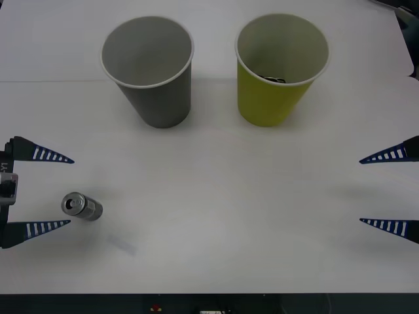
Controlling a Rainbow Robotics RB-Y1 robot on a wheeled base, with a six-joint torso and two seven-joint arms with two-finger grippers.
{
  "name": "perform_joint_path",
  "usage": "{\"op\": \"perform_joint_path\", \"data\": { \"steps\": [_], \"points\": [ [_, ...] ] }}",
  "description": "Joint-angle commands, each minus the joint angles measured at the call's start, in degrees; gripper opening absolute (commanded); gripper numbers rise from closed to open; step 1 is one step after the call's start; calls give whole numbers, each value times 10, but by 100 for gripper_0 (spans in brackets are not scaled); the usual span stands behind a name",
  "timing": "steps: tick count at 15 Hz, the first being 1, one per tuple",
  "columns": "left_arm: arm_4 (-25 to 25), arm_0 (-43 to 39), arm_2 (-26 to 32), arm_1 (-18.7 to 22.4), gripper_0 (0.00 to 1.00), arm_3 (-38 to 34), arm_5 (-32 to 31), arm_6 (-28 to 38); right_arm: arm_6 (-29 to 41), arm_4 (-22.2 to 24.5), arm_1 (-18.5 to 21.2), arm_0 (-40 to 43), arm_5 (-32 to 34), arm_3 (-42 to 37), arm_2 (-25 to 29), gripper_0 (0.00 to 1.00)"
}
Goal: Put the can into the green bin and the plastic bottle into the gray bin
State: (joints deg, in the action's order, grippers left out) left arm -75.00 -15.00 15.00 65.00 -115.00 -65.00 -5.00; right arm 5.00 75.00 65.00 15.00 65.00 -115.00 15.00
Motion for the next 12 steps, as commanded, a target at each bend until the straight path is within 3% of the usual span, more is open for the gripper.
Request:
{"op": "perform_joint_path", "data": {
  "steps": [1, 6, 12],
  "points": [
    [0, -2, 0, -4, 100, 7, 6, 0, 0, 0, 0, 0, 0, 0, 0, 100],
    [6, -7, 9, -4, 100, 25, 13, -9, 0, 0, 0, 0, 0, 0, 0, 100],
    [61, -6, 9, -3, 100, 108, -16, -46, 0, 0, 0, 0, 0, 0, 0, 100]
  ]
}}
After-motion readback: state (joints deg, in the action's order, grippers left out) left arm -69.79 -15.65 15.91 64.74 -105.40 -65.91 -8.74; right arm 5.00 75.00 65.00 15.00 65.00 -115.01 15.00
